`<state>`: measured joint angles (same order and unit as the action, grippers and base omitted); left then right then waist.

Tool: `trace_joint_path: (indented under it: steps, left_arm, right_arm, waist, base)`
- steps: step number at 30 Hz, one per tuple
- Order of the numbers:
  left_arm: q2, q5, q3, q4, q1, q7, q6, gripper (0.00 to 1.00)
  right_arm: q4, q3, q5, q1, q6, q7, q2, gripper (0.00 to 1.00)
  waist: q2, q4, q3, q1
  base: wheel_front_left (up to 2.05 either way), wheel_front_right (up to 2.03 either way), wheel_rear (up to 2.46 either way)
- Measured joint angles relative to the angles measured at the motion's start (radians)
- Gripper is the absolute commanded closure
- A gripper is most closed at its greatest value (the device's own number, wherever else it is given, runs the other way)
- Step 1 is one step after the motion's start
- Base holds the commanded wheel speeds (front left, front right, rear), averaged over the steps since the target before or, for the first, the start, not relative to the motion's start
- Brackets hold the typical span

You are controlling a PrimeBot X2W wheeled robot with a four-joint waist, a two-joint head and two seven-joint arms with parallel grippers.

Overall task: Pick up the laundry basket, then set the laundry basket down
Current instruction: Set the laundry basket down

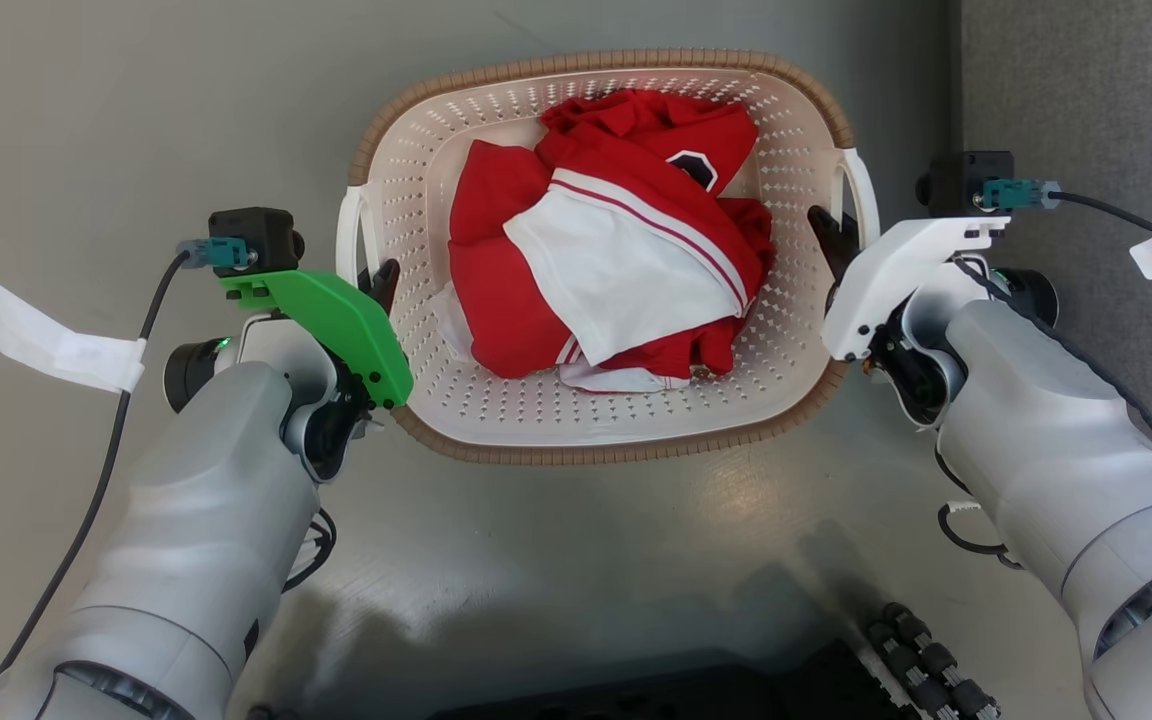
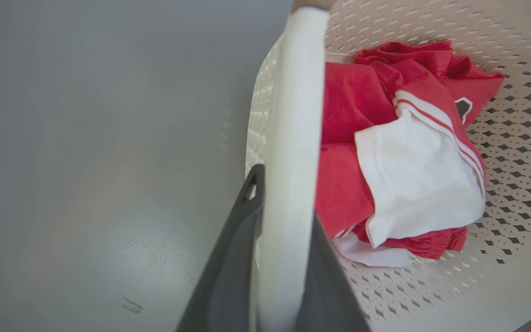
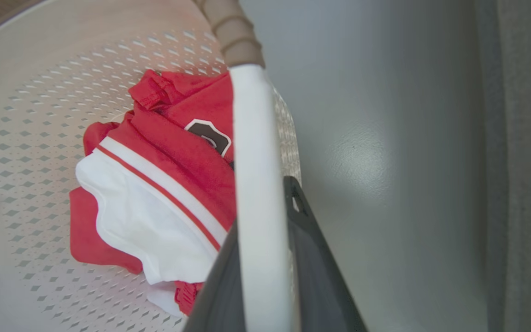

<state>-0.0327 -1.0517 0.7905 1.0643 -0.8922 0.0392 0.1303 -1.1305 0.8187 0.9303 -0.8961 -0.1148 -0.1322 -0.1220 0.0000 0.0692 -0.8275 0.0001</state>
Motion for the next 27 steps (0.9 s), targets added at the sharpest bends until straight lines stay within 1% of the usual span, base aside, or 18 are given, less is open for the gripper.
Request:
trace_joint_path:
  steps: [3,13,27]
  left_arm:
    - [0.0,0.0,0.005,-0.001,0.0,0.006,0.0,1.0]
    - [-0.001,-0.001,0.018,-0.001,-0.021,0.026,0.0,1.0]
    - [-0.002,-0.008,0.035,0.009,-0.031,0.037,0.0,1.0]
  right_arm:
    - [-0.009,0.0,0.0,-0.003,-0.007,-0.011,0.001,1.0]
    - [-0.03,0.001,0.0,-0.024,-0.008,-0.043,0.008,1.0]
    - [-0.057,0.004,0.0,-0.038,-0.008,-0.053,0.022,1.0]
  waist:
    - [0.0,0.001,-0.012,0.0]
    - [0.0,-0.002,-0.051,0.0]
    - [0.0,-0.008,-0.065,0.0]
  base:
    - [0.0,0.0,0.0]
    - [0.0,0.0,0.0]
    - [0.0,0.0,0.0]
